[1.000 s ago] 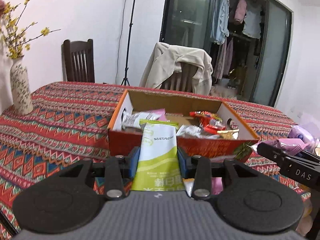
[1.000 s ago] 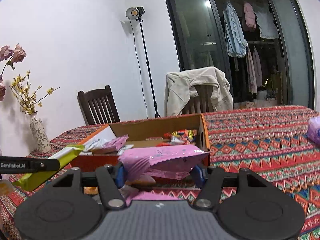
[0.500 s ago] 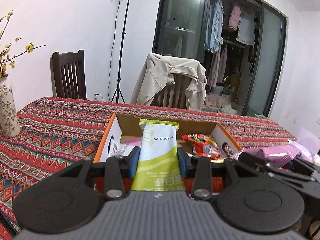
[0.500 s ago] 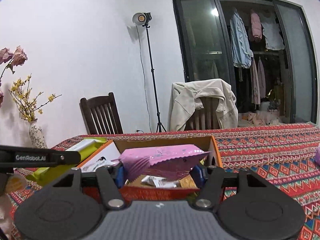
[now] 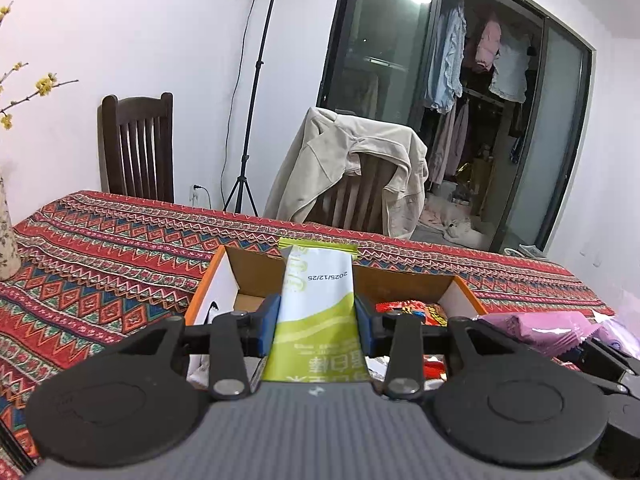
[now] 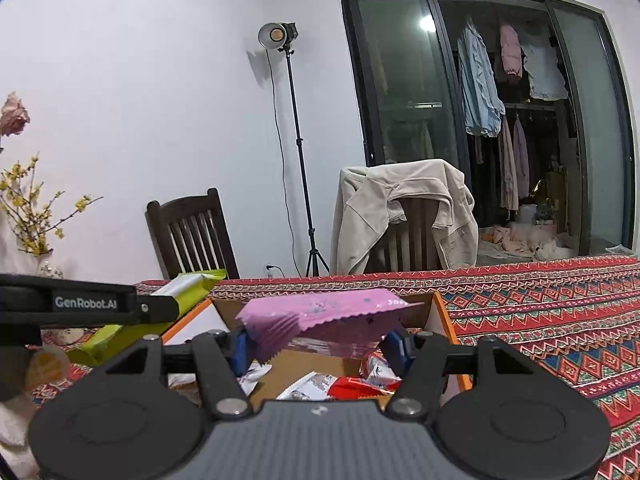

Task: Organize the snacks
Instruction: 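Carry the green bar into the box with the left tool while the right tool carries the pink packet in, then open both tools in the box and withdraw them to the pile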

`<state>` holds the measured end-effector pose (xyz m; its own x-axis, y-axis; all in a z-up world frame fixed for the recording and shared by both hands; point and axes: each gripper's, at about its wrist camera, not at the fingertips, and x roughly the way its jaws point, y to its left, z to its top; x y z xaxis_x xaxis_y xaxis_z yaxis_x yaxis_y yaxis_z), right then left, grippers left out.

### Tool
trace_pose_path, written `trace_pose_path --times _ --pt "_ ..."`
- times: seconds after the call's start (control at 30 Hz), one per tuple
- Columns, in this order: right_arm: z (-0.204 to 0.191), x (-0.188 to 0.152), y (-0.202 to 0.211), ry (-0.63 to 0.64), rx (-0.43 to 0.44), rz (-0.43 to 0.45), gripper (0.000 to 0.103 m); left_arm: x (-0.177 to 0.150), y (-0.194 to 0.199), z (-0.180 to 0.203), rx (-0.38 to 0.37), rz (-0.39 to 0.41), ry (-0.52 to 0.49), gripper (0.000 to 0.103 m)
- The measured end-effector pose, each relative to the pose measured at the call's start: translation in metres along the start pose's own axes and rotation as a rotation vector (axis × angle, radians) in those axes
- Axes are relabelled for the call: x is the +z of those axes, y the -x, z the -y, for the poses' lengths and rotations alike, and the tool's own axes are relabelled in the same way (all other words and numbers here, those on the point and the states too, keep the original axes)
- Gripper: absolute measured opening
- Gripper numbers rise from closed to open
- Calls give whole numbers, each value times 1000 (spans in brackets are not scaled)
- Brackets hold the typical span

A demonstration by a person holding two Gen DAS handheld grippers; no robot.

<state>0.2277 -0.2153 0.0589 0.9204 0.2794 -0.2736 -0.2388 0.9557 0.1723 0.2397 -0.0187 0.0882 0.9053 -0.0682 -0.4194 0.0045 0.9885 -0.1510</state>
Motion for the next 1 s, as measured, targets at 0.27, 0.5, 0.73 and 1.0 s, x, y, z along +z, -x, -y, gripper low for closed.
trace_pose_path --times 0.27,0.5,0.73,1.0 --pt "13 -15 -31 -10 -18 -12 62 -12 -37 -7 14 7 -16 40" --pt "17 -32 -49 8 -35 -48 62 -28 -51 -9 25 -29 -30 40" --pt "17 -39 -50 21 -41 -60 99 -30 -40 -21 40 39 13 96" --pt "14 -39 -41 39 -34 -40 103 -30 -32 -23 62 95 24 103"
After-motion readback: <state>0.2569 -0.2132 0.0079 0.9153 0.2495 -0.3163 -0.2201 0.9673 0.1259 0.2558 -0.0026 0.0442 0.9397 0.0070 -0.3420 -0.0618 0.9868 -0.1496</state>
